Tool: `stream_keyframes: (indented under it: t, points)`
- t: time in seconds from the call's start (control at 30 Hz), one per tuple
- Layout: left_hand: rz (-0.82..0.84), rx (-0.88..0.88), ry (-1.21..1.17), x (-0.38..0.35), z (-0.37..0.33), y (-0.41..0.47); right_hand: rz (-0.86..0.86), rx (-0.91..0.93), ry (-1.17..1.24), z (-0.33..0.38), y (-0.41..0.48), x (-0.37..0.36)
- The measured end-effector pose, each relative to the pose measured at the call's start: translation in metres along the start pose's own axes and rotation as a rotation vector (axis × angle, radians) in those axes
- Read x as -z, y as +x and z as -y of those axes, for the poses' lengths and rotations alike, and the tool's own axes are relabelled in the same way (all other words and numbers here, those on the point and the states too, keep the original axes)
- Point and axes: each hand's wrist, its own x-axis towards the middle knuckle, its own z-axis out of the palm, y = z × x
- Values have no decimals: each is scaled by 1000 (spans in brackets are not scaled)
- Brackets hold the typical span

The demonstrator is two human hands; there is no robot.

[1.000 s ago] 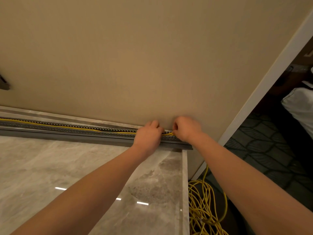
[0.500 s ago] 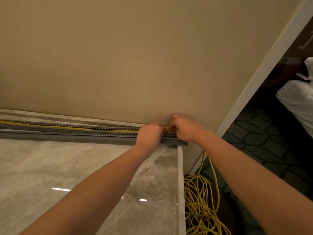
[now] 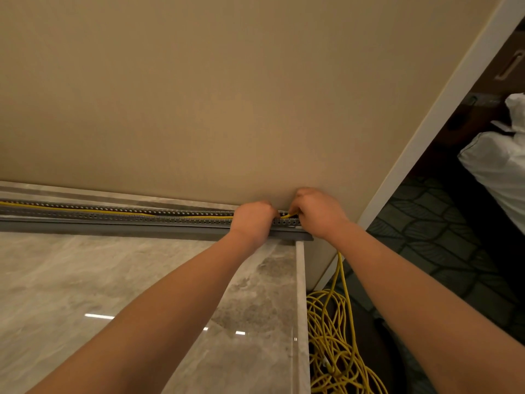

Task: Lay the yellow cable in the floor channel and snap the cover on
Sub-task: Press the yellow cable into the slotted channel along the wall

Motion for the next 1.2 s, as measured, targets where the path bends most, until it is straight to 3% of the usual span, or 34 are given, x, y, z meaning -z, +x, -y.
stream_keyframes:
  t: [0.17,0.53,0.77,0.93,1.07,1.2]
  points:
    - [-4,6,-8,-2,1,-1,-34,-134,14,1,-2,0]
    - [-19,-8,-36,0,1,-8,-78,-176,-9,10,-29,-17]
    - [-28,-48,-48,0,3,-26,42,-216,99,9,-34,-3]
    - [-37,-50,-51,-1,0,-38,-110,-181,196,18,-66,-17]
    - [-30,-60,-69,-2,1,-43,-262,-150,68,22,-79,-25]
    - [-28,-58,-72,-2,0,-43,-253,-217,76,26,-79,-28]
